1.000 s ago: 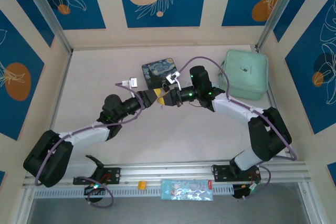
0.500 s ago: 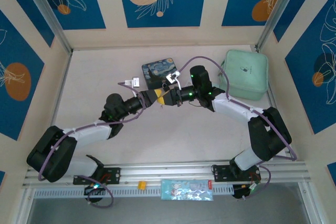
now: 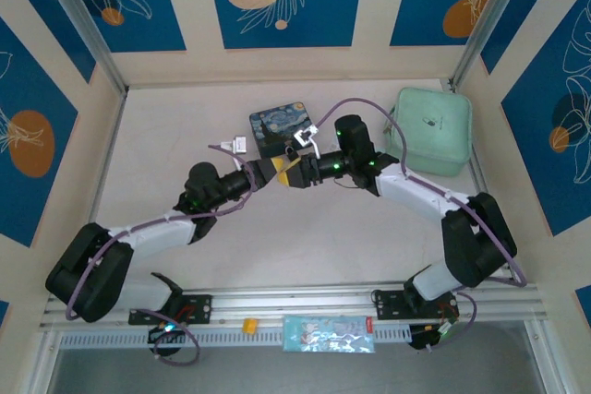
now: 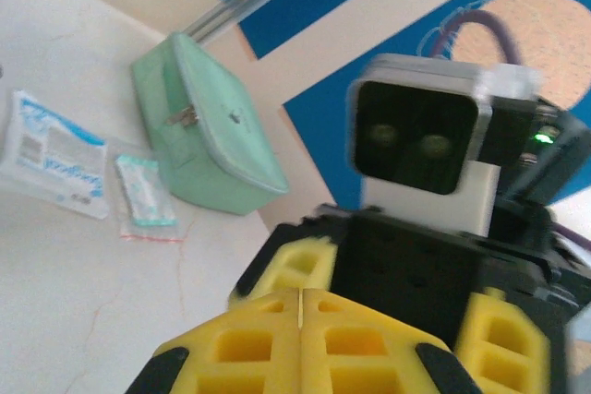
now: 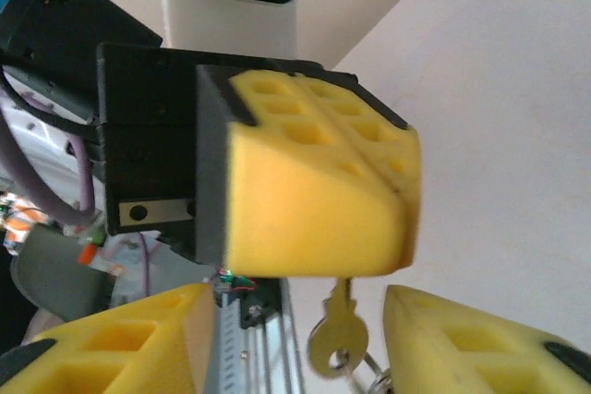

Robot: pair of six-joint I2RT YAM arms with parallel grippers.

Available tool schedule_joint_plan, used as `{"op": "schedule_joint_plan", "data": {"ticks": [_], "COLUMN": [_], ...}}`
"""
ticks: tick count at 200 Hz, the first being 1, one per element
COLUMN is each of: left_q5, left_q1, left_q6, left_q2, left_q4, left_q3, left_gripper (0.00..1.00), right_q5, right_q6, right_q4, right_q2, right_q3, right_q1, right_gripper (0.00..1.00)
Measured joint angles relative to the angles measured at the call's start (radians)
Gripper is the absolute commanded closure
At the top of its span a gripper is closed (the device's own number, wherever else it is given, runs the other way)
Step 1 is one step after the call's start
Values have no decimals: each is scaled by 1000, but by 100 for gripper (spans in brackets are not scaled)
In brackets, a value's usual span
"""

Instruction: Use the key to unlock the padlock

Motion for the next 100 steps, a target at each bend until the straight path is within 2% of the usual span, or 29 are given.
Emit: {"op": "schedule_joint_plan", "data": {"ticks": [43, 100], "left_q5": [-60, -108], "left_q1": [0, 0], "left_q6": [27, 26], "left_q2": [-73, -93], "left_q4": [-180, -291], "left_q3": [16, 27], "left_gripper": [100, 100], "right_q5": [218, 544], "right_q6": [-125, -269], "right_q4": [-148, -238], "right_q2": [-150, -130], "right_q3": [18, 67], "right_q1": [31, 222], "right_gripper": [46, 48]}}
